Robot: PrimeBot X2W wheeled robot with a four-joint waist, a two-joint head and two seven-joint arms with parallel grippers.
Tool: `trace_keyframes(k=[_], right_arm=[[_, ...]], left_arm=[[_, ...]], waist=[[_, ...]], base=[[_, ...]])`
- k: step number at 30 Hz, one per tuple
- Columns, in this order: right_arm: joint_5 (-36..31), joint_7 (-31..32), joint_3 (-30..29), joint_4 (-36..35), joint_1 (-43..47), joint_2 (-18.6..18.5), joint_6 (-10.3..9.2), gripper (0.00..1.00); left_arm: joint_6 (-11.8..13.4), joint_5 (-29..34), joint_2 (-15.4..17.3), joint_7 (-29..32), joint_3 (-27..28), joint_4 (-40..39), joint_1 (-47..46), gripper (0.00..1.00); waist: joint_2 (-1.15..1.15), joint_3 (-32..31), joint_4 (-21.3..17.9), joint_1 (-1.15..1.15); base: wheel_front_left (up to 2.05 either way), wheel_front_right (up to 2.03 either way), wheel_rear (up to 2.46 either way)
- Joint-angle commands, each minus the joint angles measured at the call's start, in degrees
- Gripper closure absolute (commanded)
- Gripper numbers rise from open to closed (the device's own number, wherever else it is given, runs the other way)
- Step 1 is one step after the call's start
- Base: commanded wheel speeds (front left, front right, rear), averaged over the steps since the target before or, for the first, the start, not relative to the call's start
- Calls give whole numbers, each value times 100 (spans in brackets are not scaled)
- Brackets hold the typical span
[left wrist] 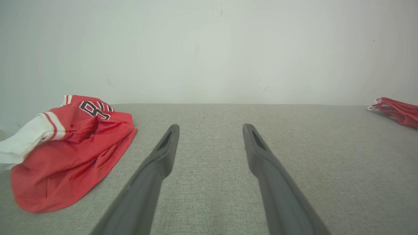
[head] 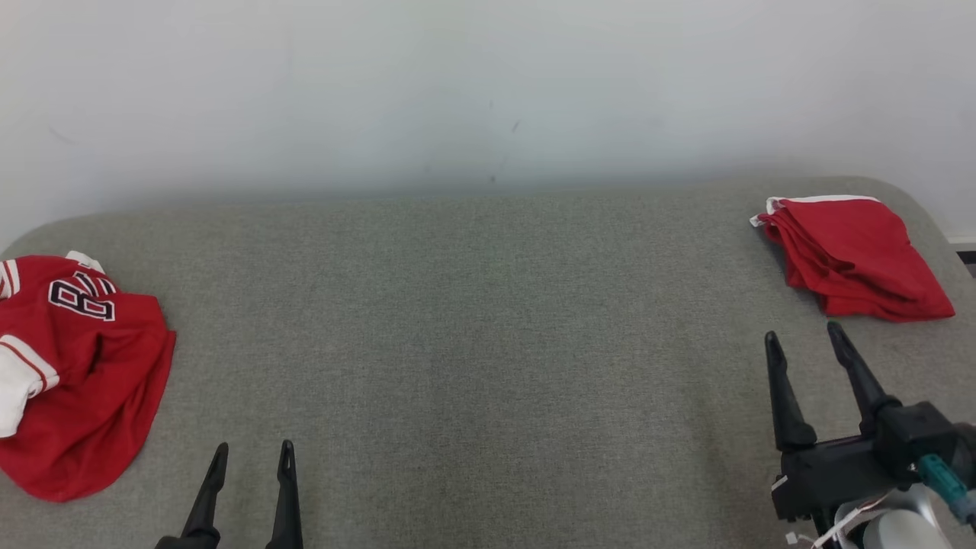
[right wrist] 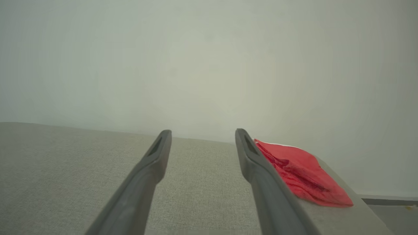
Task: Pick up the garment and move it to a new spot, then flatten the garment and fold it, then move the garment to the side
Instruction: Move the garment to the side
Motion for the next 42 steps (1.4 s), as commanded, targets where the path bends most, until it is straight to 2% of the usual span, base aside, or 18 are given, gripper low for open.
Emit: trace_keyframes(k=[1,7,13,17,42], right_arm=[[-24,-8,-9,-48,63,55,-15,0],[-232,-8,-4,-392,638,429,-15,0],[-280,-8,-349,-662,1080,869,-16,0],[-333,-8,-407,-696,1210,1023,-15,0],[-188,-8,-243,-327,1224,1115,-15,0]], left_arm=[[16,10,5,-8,7,7,88,0],[33,-12,1,-8,14,55,80,0],[36,-49,2,-8,51,124,18,0],[56,-79,1,-8,96,147,74,0],[81,7,2,-8,139,290,134,0]], waist=[[0,-22,-50,0],[0,-32,-148,0],[0,-33,-142,0],[0,-47,-146,0],[0,-111,-54,0]], base=[[0,0,0],[0,0,0],[0,0,0],[0,0,0],[0,0,0]])
